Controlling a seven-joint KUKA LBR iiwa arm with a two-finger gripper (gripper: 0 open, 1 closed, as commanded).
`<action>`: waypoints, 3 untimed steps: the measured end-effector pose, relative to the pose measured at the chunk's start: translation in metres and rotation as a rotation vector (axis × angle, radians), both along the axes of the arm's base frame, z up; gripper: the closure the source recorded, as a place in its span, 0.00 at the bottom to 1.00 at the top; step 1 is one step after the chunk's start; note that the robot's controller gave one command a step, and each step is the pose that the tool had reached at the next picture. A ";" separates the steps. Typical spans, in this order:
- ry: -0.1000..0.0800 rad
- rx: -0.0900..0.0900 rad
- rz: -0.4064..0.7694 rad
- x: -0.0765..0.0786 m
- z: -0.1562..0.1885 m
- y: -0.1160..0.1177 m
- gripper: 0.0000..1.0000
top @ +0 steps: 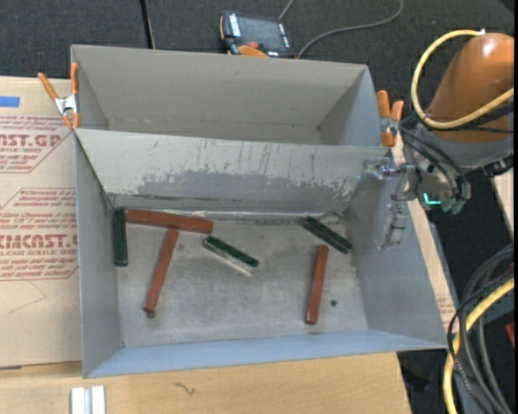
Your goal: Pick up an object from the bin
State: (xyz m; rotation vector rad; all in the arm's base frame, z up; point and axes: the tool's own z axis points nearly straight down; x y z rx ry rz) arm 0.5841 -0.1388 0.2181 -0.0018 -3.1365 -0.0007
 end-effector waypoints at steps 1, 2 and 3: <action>-0.013 -0.001 0.311 -0.020 0.090 0.033 0.00; 0.001 0.004 0.244 -0.053 -0.078 0.067 0.00; -0.001 0.004 0.476 -0.053 -0.151 0.078 0.00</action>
Offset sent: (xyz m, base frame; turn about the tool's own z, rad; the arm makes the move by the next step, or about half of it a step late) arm -0.0215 0.0316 0.0879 -0.3095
